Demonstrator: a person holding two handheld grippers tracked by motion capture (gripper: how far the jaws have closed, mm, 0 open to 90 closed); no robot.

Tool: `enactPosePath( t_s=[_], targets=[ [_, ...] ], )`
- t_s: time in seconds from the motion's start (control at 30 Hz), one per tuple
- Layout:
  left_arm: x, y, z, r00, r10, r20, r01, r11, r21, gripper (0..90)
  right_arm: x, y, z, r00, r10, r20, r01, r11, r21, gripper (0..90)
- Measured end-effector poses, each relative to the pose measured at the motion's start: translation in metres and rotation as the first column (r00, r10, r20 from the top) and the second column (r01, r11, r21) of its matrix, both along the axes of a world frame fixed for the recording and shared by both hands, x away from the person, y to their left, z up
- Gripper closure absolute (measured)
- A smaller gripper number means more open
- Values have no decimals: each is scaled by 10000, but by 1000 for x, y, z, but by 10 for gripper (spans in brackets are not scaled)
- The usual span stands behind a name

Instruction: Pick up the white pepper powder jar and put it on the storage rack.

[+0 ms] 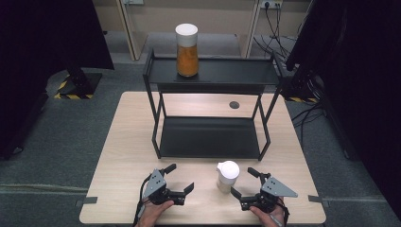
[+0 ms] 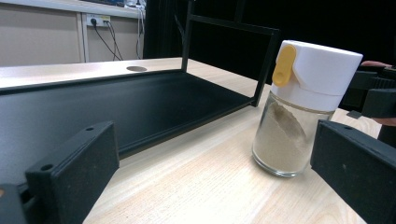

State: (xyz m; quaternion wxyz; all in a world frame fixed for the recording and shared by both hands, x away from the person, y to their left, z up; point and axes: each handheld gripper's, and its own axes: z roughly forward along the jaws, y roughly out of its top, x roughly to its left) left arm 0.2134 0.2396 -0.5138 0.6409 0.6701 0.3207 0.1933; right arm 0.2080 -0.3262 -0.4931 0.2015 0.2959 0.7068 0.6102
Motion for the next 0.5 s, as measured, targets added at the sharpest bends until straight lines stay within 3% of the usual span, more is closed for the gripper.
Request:
enactPosePath(
  t_s=[0.5],
  targets=[
    [0, 0, 0, 10000, -1, -63, 1, 10000, -38, 6, 18, 27, 7, 9997, 227, -35, -229, 9980, -583, 39]
  ],
)
